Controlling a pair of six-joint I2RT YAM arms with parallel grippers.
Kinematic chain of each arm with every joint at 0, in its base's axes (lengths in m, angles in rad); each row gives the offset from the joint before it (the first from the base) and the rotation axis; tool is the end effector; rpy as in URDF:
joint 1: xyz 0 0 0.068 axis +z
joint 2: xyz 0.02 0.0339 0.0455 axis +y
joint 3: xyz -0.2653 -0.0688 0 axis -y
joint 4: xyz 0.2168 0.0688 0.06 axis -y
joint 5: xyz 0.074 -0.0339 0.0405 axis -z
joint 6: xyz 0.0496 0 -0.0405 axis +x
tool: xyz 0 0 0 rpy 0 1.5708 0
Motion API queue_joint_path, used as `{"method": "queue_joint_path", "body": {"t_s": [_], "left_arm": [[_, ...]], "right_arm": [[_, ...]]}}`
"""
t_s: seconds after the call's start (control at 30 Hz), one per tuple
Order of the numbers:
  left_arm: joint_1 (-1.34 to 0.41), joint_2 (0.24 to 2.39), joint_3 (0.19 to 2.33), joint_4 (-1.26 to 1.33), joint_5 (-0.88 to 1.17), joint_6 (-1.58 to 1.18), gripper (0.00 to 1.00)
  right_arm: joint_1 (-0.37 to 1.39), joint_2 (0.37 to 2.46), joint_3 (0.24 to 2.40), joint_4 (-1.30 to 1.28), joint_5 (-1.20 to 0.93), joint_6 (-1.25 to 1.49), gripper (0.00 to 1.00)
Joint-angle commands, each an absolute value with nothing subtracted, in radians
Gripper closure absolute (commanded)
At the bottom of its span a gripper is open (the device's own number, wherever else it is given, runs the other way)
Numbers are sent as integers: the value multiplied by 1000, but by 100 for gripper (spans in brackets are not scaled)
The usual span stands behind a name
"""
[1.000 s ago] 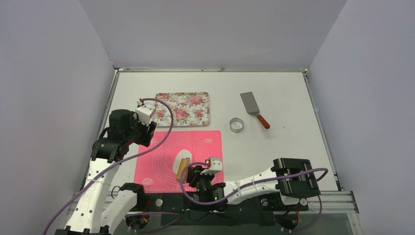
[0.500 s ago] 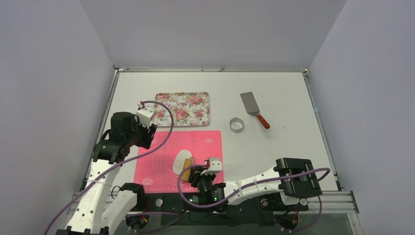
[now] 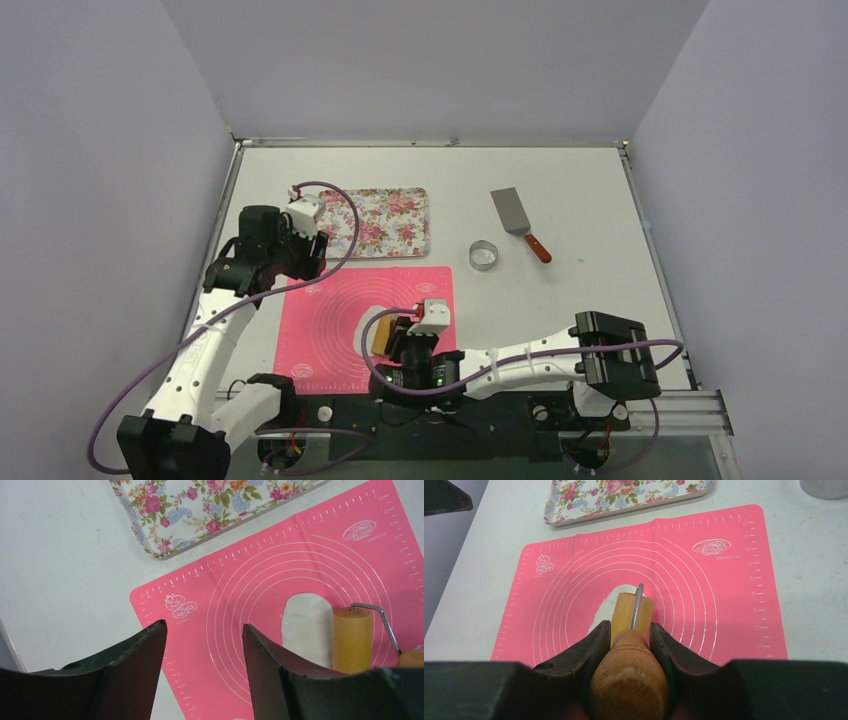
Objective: Roll out the dumpling wrappers from the dough
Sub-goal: Flatten out the dough on the work surface.
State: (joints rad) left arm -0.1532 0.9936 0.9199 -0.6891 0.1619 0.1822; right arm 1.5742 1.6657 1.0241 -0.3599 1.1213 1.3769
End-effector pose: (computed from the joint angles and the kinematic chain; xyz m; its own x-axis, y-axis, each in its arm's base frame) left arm 0.1814 -0.0361 0.2947 -0.6234 0.2772 -0.7311 0.3851 0.9226 0.0215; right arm 0.0436 0.3064 0.2154 -0.4274 0.3126 -0.8483 -0.0869 0.9198 0.3828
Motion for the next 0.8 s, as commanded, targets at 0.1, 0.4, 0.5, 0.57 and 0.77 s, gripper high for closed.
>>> {"method": "queue_joint_path", "body": {"t_s": [0.1, 0.4, 0.5, 0.57, 0.77], "left_arm": [[-147, 966, 942, -611, 205, 168, 45], [-146, 780, 880, -714, 273, 288, 45], [-146, 722, 859, -754, 298, 318, 45], [-147, 703, 850, -763, 306, 327, 45], [-146, 701, 855, -771, 314, 324, 45]], "right_arm": [[1526, 1565, 1050, -304, 1046, 1312, 100], [1530, 1670, 1218, -456, 1012, 1387, 100], [1525, 1699, 1256, -483, 987, 1416, 100], [1527, 1706, 1269, -492, 981, 1423, 100], [1531, 1724, 1296, -502, 991, 1420, 100]]}}
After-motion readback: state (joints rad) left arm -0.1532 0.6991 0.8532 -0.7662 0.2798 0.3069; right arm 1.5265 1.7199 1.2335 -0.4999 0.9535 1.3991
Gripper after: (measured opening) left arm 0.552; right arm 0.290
